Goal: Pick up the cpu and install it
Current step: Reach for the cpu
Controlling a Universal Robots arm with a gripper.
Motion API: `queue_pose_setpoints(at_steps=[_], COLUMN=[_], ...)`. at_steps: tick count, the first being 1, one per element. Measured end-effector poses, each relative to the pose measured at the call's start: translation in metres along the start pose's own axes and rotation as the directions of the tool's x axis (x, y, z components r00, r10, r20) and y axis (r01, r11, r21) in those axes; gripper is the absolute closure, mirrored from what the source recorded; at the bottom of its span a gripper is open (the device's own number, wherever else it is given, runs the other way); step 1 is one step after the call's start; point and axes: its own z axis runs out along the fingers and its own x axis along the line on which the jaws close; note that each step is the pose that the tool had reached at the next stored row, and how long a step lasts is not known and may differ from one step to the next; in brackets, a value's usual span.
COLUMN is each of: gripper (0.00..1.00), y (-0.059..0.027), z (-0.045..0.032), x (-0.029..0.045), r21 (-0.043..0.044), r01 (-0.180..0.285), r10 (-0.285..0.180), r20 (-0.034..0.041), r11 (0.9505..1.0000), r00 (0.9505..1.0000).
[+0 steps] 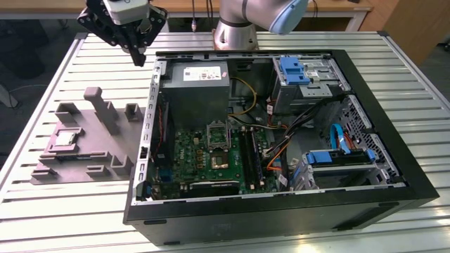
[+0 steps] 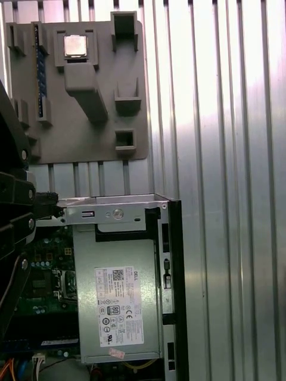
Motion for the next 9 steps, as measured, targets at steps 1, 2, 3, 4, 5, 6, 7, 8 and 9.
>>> queue_pose_setpoints(at_steps=[1,2,3,4,5,6,7,8,9], gripper=[0.89,0.89,0.89,0.89,0.89,0.89,0.89,0.89,0.89], y=[0.0000,0.0000,0.0000,-0.0001,-0.0001,-0.0001,-0.0002,-0.0002,-0.0002], z=[0.0000,0.0000,0.0000,0.0000,0.0001,0.0001,0.0001,0.0001,0.0001], x=[0.0002,0.0005,0.0008,0.0011,0.0013,0.0017,0.0021,0.0024,0.0027], r21=[0.0000,0.0000,0.0000,0.0000,-0.0001,0.0000,0.0000,0.0000,0.0000], r01=[0.000,0.000,0.000,0.000,0.000,0.000,0.000,0.000,0.000], r10=[0.000,0.000,0.000,0.000,0.000,0.000,0.000,0.000,0.000], r20=[0.0000,0.0001,0.0000,0.0001,0.0001,0.0001,0.0001,0.0001,0.0001], r11=[1.0000,1.0000,1.0000,1.0000,1.0000,1.0000,1.0000,1.0000,1.0000], r00=[1.0000,1.0000,1.0000,1.0000,1.0000,1.0000,1.0000,1.0000,1.0000])
